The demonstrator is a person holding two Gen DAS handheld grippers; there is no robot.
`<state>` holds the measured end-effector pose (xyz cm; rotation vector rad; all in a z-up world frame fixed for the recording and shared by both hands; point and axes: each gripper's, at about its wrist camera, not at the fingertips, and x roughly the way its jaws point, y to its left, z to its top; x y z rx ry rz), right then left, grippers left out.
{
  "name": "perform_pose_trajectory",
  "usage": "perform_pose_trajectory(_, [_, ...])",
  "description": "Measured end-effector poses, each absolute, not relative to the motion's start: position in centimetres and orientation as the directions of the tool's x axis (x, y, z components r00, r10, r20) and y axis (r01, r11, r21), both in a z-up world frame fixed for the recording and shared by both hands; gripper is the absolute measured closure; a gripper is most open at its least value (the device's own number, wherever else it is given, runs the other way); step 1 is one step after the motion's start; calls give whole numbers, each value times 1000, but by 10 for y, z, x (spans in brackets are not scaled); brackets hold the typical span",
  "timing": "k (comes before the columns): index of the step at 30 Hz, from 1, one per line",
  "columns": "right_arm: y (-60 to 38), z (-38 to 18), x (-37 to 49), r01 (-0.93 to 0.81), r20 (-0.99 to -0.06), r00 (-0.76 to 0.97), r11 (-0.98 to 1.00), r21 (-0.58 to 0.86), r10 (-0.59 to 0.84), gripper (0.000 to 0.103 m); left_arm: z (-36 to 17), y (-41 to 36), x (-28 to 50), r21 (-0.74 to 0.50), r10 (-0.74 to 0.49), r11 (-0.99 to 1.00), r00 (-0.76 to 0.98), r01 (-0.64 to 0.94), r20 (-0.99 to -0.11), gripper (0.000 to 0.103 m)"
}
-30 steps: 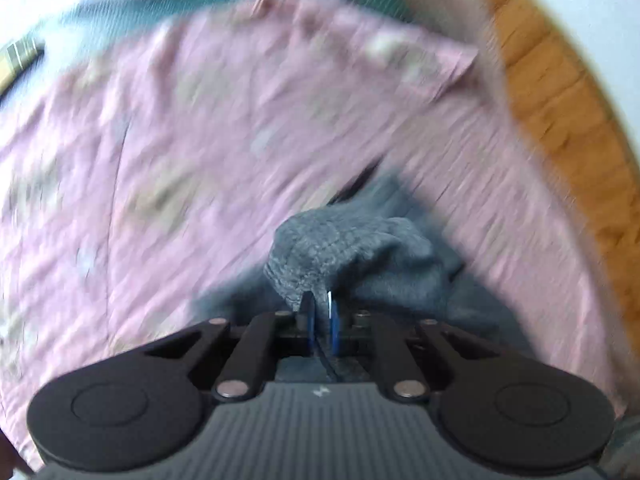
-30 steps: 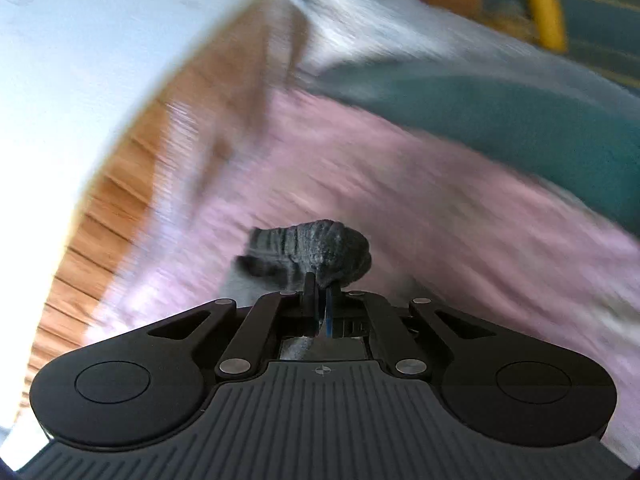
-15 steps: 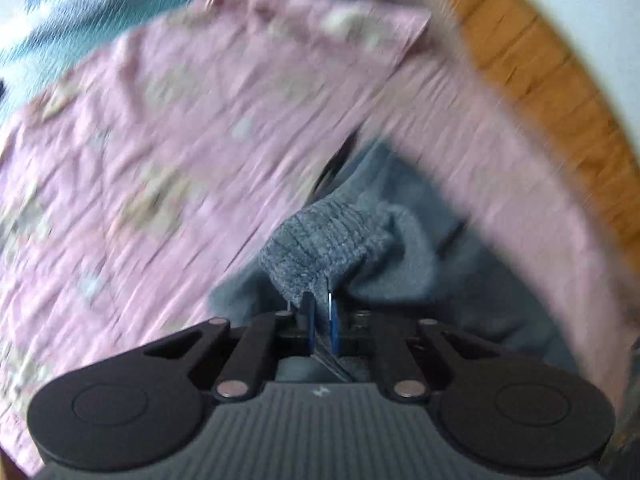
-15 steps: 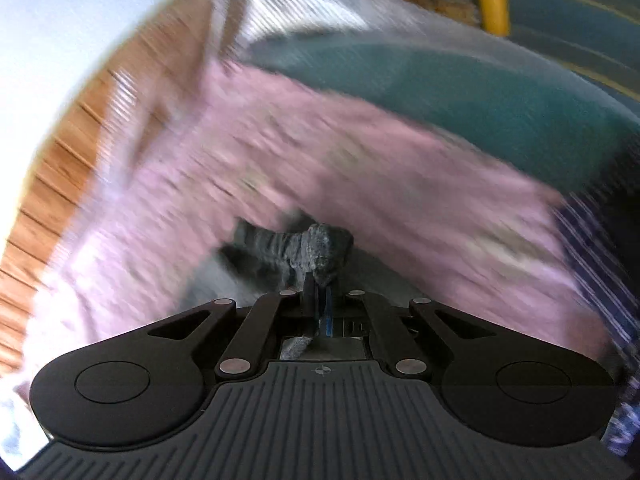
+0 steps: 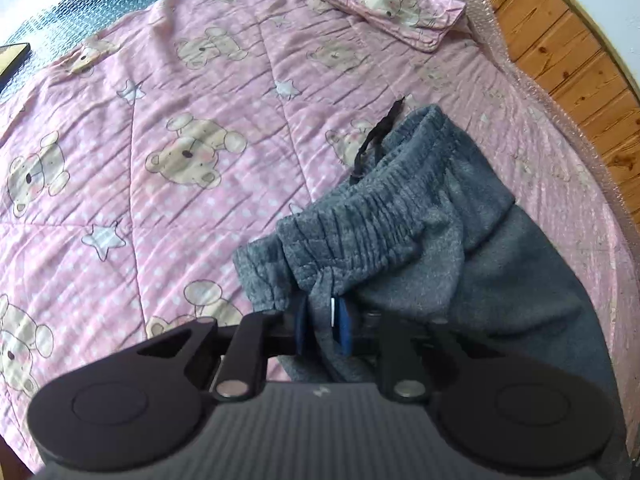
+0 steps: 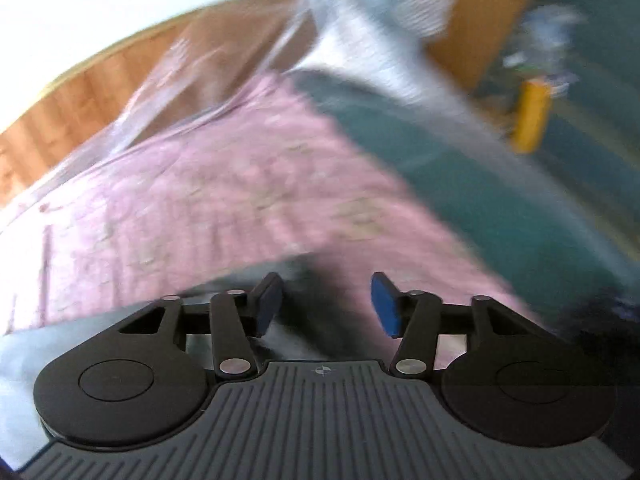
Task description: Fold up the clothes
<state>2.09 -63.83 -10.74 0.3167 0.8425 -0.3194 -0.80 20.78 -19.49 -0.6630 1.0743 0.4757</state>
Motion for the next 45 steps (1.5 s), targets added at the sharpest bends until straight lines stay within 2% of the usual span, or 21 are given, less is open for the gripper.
perform_pose_trajectory(1, [-639, -120, 38, 379, -793, 599, 913, 154, -114, 47, -196, 207, -8, -258, 43, 712, 408, -653, -912, 86])
perform_pose_trajectory(3, [-641, -148, 67, 369, -845, 527, 920, 135, -88, 61, -196, 206, -9, -254, 52, 706, 406, -661, -912, 83])
perform_pose_trajectory(4, [-644, -159, 78, 367, -864, 499, 921, 133, -74, 73, -197, 206, -10, -251, 55, 702, 403, -667, -914, 83])
perform_pose_trajectory(5, [-650, -165, 83, 371, -871, 487, 917, 145, -60, 102, -197, 207, -10, -249, 59, 697, 400, -672, -915, 83])
perform_pose_trajectory(10, [-685, -137, 76, 453, -782, 603, 875, 170, -160, 103, -198, 203, -10, -226, 83, 693, 387, -684, -918, 83])
perform_pose_trajectory(15, [-713, -154, 96, 483, -790, 584, 862, 155, -185, 103, -197, 203, -10, -226, 90, 688, 391, -689, -916, 83])
perform_pose_trajectory(18, [-707, -139, 80, 458, -765, 607, 881, 115, -216, 93, -193, 205, -12, -248, 77, 677, 402, -693, -912, 83])
perform_pose_trajectory(22, [-671, -111, 44, 312, -707, 704, 925, 219, -70, 90, -194, 202, -21, -282, 64, 666, 429, -690, -901, 81])
perform_pose_trajectory(24, [-648, -132, 33, 212, -766, 641, 947, 242, 53, 91, -197, 201, -23, -289, 65, 664, 438, -689, -897, 81])
perform_pose_trajectory(26, [-640, -166, 24, 226, -854, 519, 969, 100, -33, 92, -196, 202, -24, -301, 61, 655, 445, -693, -893, 81])
perform_pose_trajectory(27, [-648, -182, 17, 280, -879, 469, 959, 55, -87, 103, -194, 203, -25, -308, 57, 652, 450, -693, -891, 81])
perform_pose_trajectory(29, [-658, -191, 8, 340, -887, 445, 939, 45, -119, 103, -185, 204, -29, -321, 57, 656, 469, -683, -881, 80])
perform_pose_trajectory(31, [-659, -185, 2, 367, -879, 458, 928, 55, -130, 103, -173, 208, -38, -358, 60, 645, 512, -675, -857, 73])
perform_pose_trajectory(32, [-650, -176, 3, 353, -872, 462, 936, 11, -164, 103, -166, 210, -44, -379, 68, 634, 537, -674, -841, 61])
perform_pose_trajectory(33, [-640, -164, 2, 338, -855, 481, 941, -23, -194, 96, -161, 214, -50, -401, 75, 620, 560, -674, -825, 51])
perform_pose_trajectory(34, [-629, -153, 2, 324, -837, 502, 945, -52, -218, 83, -157, 218, -55, -424, 81, 604, 582, -675, -809, 49])
perform_pose_trajectory(40, [-547, -131, 18, 157, -818, 568, 988, -7, -96, 67, -169, 223, -43, -478, 21, 590, 604, -651, -797, 41])
perform_pose_trajectory(42, [-518, -141, 25, 96, -834, 550, 995, 7, -47, 64, -174, 215, -34, -425, 41, 643, 583, -637, -811, 50])
perform_pose_trajectory(43, [-506, -150, 27, 84, -842, 539, 996, 15, -33, 64, -175, 214, -32, -394, 60, 662, 570, -637, -820, 69])
perform_pose_trajectory(44, [-497, -158, 28, 76, -852, 524, 997, 21, -22, 64, -176, 214, -31, -368, 75, 673, 554, -641, -829, 97])
perform_pose_trajectory(45, [-492, -167, 29, 79, -864, 503, 997, 19, -23, 64, -176, 215, -34, -356, 88, 667, 544, -654, -834, 96])
